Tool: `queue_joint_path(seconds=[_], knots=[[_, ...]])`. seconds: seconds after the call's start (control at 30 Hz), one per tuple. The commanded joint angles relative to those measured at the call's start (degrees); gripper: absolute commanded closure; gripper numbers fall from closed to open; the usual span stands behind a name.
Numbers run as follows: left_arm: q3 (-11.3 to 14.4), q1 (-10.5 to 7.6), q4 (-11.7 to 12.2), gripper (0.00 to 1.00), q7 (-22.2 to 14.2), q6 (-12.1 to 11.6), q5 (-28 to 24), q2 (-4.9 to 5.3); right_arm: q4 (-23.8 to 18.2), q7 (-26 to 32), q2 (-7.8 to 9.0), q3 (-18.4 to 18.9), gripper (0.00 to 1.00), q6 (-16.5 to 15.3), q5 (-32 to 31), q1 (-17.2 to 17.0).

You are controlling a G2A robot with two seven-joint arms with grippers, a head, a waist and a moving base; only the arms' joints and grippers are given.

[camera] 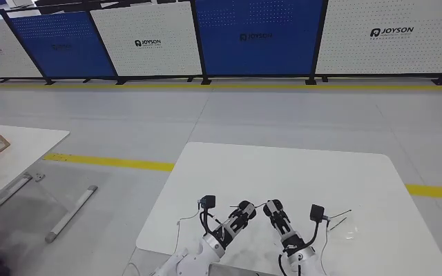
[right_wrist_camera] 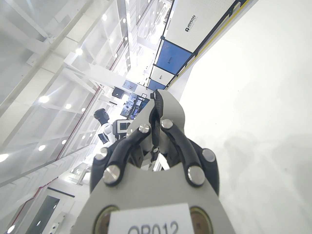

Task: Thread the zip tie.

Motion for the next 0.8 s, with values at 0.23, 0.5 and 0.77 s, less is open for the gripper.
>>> queue_joint_path(seconds=[0.23, 0.5, 0.77], knots=[[0.1, -0.09, 0.0, 0.71, 1.2, 0.7, 0.8, -0.06, -0.3, -0.8, -0.07, 0.1, 1.0, 0.8, -1.2, -0.4], [-0.4, 0.11, 0.1, 0.78, 2.2, 0.3, 0.3, -0.07, 0.0, -1.3, -0.19, 0.0, 1.0, 1.4, -1.7, -0.3], [-0.9, 0.4, -0.2, 0.82, 2.6, -0.2, -0.1, -0.03, -0.1, -1.6, -0.28, 0.0, 1.0, 2.1, -2.6, -0.4]])
